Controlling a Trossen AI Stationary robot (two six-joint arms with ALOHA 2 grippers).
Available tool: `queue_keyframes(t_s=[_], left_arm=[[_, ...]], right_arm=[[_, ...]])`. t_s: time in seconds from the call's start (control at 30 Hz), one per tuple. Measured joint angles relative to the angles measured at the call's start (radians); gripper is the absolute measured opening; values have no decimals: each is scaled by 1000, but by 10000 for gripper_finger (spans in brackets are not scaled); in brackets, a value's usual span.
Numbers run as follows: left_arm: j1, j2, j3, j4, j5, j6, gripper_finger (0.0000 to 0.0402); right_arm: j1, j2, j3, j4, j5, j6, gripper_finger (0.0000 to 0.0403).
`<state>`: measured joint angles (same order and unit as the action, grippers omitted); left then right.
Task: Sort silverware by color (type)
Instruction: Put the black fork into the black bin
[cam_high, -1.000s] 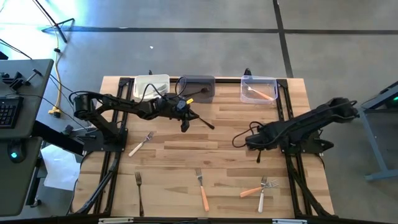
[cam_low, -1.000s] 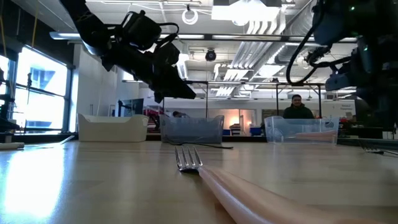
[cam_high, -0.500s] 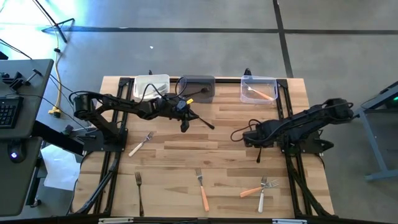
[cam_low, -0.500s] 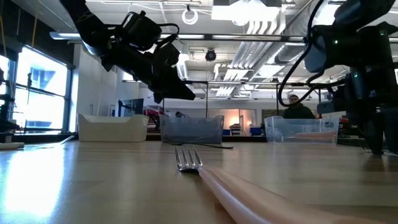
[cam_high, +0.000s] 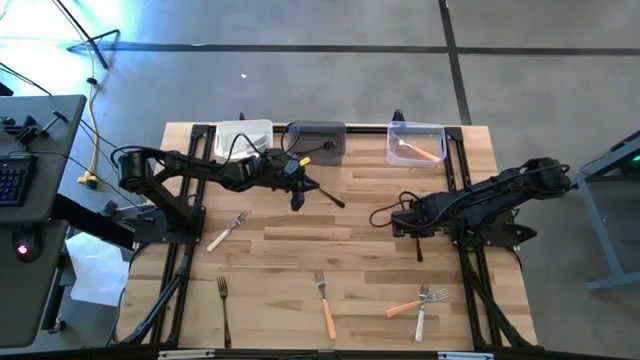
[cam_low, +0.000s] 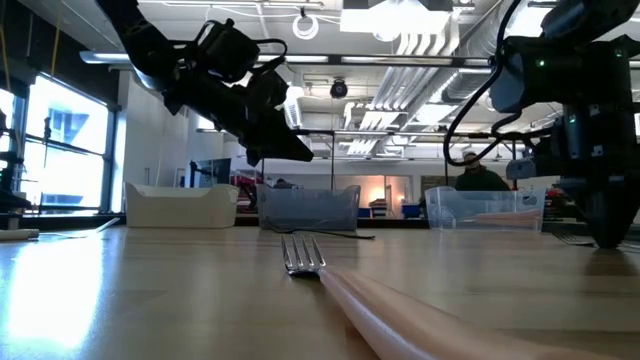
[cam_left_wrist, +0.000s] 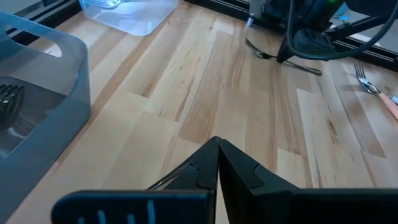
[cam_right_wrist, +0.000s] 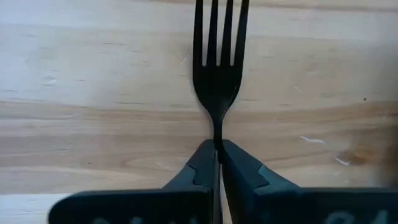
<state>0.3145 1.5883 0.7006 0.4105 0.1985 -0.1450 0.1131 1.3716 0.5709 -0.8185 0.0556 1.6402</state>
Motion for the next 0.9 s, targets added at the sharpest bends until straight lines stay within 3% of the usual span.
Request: queue_keyframes(t_s=[0.17,0.3,0.4,0.53,0.77,0.9], left_arm=[[8,0,0,15,0,-14,3],[16,0,0,15,0,-27,3],[20,0,0,16,0,-37,1],[20,0,-48,132,2,-56,1],[28,0,-214,491,32,-196,0],[55,0,-241,536,40,-260,0]], right_arm=[[7,1,5,2,38,-50,6],[22,5,51,-63,167,-64,5],[26,4,94,-56,196,-123,3],[23,-9,140,-12,285,-246,2],[-15,-41,151,292,429,-582,1],[-59,-51,151,533,441,-806,1]])
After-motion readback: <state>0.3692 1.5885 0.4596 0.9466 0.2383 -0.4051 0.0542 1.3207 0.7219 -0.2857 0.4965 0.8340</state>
